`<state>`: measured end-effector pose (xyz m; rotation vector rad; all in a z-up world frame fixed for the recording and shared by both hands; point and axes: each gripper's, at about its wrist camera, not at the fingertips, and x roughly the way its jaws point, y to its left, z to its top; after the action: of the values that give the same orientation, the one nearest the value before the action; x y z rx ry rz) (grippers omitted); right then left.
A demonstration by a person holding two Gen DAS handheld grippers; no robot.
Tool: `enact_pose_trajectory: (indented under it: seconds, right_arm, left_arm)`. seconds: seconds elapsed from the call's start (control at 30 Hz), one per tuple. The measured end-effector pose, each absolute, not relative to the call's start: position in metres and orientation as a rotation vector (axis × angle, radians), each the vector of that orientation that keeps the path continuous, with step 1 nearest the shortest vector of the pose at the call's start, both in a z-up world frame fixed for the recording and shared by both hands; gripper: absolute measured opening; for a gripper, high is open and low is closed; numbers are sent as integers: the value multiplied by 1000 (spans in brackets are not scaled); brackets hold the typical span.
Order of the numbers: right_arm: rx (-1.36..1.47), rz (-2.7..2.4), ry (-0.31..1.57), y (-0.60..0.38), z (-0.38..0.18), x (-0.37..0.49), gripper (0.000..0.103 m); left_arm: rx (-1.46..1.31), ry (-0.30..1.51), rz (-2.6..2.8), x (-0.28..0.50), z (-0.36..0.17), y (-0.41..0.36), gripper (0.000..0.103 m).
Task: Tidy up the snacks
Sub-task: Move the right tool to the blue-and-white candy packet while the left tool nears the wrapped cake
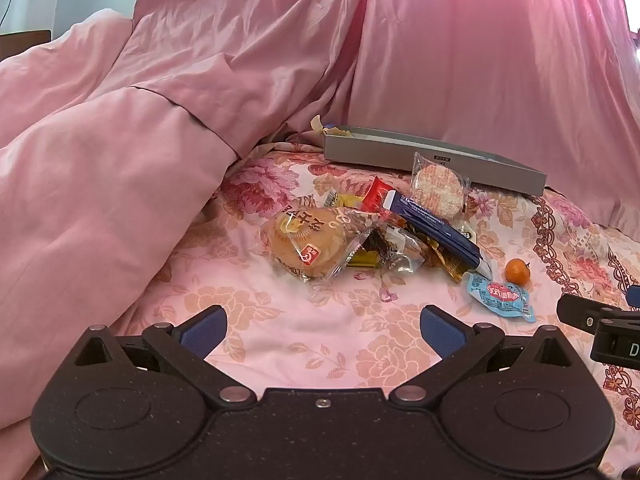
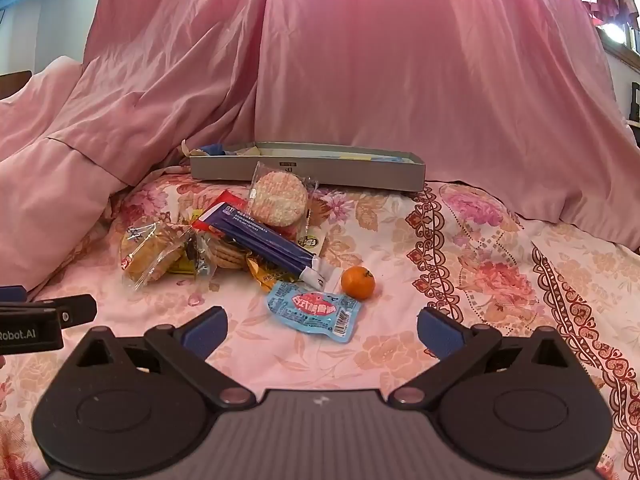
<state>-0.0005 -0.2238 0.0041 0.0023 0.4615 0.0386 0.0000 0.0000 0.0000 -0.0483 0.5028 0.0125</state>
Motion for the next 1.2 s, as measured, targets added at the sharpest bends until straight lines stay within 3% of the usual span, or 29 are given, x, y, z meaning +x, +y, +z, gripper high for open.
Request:
enact_pose_trajectory:
  seconds: [0.6,1.2]
  right_arm:
    - [0,71,538,-231,-6,0,103]
    - [-68,262,645,-245,-27,53,103]
  left_arm:
    - [-13,600,56,13,-7,0,102]
    - [101,560,-95,101,-16,19,102]
